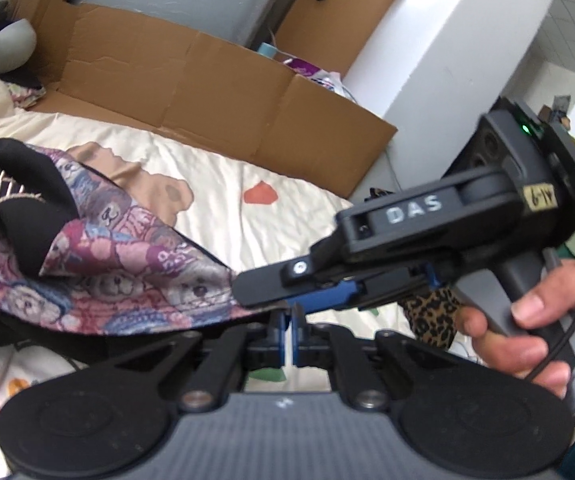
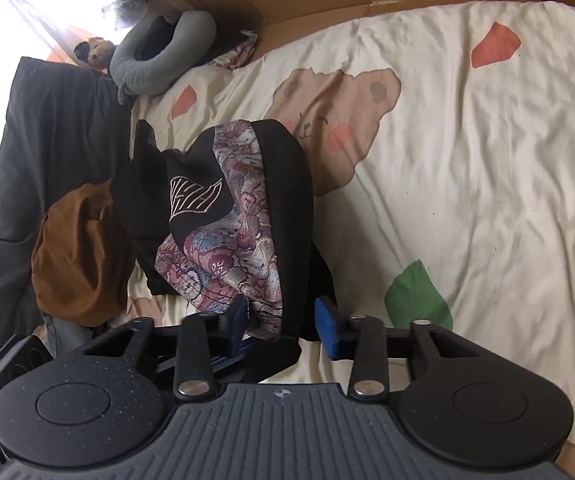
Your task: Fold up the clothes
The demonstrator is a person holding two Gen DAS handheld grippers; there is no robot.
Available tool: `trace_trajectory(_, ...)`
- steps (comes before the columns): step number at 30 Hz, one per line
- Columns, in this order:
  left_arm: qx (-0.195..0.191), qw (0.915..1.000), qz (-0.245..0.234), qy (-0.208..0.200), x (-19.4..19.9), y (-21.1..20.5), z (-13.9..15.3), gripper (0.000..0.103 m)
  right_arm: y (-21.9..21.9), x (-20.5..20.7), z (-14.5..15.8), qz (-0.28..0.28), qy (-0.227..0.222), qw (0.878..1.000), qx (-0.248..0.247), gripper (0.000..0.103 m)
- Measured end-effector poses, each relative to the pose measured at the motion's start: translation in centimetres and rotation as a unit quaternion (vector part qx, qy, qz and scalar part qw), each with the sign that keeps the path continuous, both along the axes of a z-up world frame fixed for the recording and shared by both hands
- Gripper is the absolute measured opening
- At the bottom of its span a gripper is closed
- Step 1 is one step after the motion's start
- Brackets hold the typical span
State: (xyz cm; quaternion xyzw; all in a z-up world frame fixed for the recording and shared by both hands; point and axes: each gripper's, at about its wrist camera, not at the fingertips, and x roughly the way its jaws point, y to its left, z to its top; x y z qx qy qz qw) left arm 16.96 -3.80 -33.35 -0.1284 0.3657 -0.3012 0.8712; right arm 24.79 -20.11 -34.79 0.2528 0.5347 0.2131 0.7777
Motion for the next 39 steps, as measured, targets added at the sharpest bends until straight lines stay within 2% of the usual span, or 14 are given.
trace_trajectory(4,0.006,0.9999,-0.01,-0.006,-0.4,-0.6,0.0,0.002,0.5,-0.1,-0.3,0.011,0.005,1.0,-0.004,0.031)
trace_trajectory(5,0.007,0.9999,-0.011,-0.007,-0.4,-0.7,0.1,0.002,0.5,-0.1,-0.3,0.013,0.004,1.0,-0.006,0.027)
trace_trajectory(12,0.016,0.9994,-0.022,-0.019,-0.8,-1.1,0.2,0.002,0.5,-0.1,-0.6,0.018,0.002,1.0,-0.011,0.019)
trace_trajectory(14,0.016,0.9995,-0.023,-0.016,-0.8,-1.2,0.1,0.002,0.6,-0.1,-0.6,0.024,0.001,1.0,-0.015,0.017)
trace_trajectory(16,0.014,0.9995,-0.025,-0.011,-0.8,-1.1,-0.1,0.002,0.6,0.0,-0.6,0.03,-0.002,0.999,-0.021,0.013)
trace_trajectory(17,0.013,0.9995,-0.028,-0.009,-0.8,-1.1,-0.1,0.002,0.6,0.0,-0.6,0.031,-0.003,0.999,-0.024,0.007)
trace_trajectory(21,0.021,0.9994,-0.028,0.009,-0.7,-0.8,-0.3,0.003,-0.7,0.1,-0.2,0.007,-0.019,0.999,-0.028,0.006)
trace_trajectory(23,0.021,0.9994,-0.011,0.027,-0.4,0.0,-0.6,0.003,-1.5,0.1,0.1,-0.001,-0.028,0.999,-0.032,0.006)
trace_trajectory(30,0.044,0.9958,0.067,0.045,1.3,3.3,-0.8,0.014,-4.3,0.2,0.3,-0.028,-0.032,0.998,-0.042,0.005)
trace_trajectory(32,0.056,0.9937,0.087,0.043,1.8,4.2,-0.7,0.022,-5.2,0.1,0.3,-0.036,-0.032,0.998,-0.044,0.005)
trace_trajectory(34,0.065,0.9915,0.105,0.041,2.4,5.0,-0.5,0.034,-6.0,0.0,0.2,-0.046,-0.031,0.997,-0.048,0.005)
trace_trajectory(39,0.085,0.9851,0.145,0.036,3.8,6.8,-0.1,0.044,-8.4,-0.4,-0.1,-0.074,-0.027,0.995,-0.058,0.004)
